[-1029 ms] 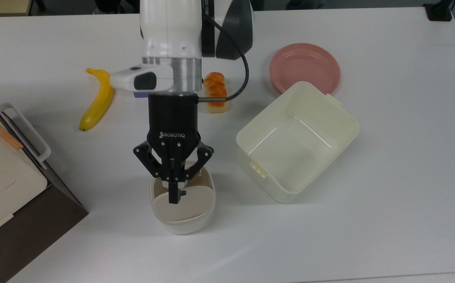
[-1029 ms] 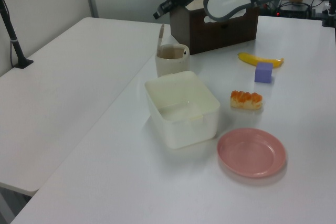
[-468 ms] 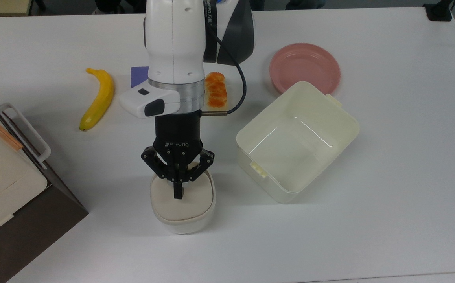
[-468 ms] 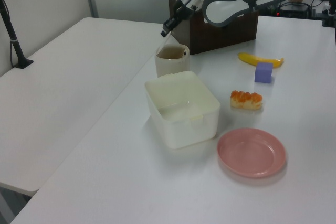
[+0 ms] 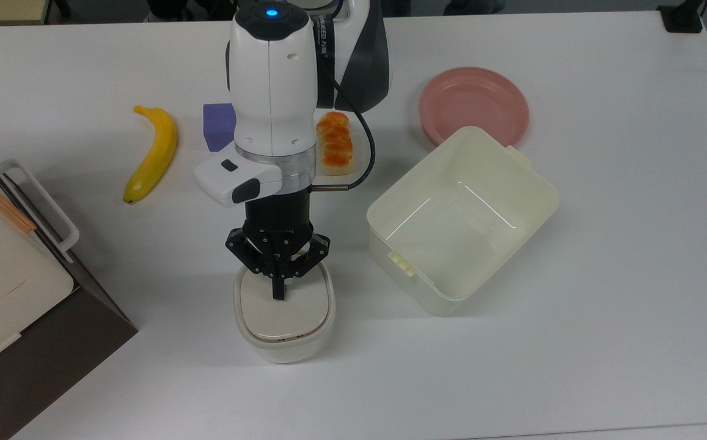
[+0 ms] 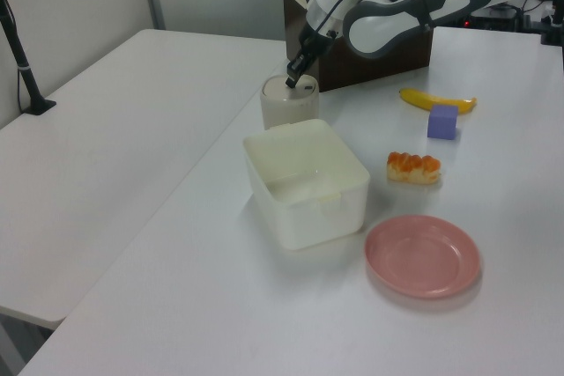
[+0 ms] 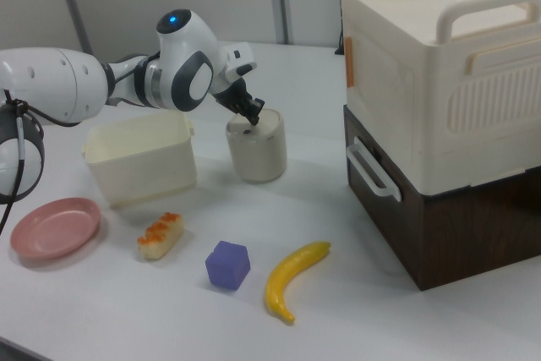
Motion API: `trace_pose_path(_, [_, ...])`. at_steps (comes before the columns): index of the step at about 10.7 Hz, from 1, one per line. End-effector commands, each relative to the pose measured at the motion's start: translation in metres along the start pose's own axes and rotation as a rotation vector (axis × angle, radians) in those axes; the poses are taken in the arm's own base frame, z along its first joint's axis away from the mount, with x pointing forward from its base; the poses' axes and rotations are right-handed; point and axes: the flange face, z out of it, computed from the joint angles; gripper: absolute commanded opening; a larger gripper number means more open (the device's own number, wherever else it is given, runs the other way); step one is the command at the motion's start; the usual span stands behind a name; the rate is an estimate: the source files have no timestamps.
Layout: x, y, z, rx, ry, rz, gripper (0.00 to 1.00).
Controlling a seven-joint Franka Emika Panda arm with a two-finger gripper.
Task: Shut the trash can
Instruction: 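Push the raised lid down onto the trash can rim with the gripper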
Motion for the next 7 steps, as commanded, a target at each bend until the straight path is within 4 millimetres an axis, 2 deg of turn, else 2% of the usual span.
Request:
trace_pose_path(1, [-0.034,-0.003,0.026,-0.016,-0.097,-0.021,0.00])
trace_pose_path(3, [-0.025,-0.002,0.012,-0.008,-0.070,-0.006,0.00])
trace_pose_path(4, [-0.013,0.000,-0.006,-0.003,-0.038,0.004,0.00])
trace_pose_path(5, [-0.002,0.006,-0.033,0.002,-0.003,0.018,0.03])
trace_pose_path(6, [0.003,0.011,-0.062,0.008,0.019,0.029,0.27])
trace_pose_path(7, [-0.002,0.019,-0.081,0.008,-0.013,0.042,0.67])
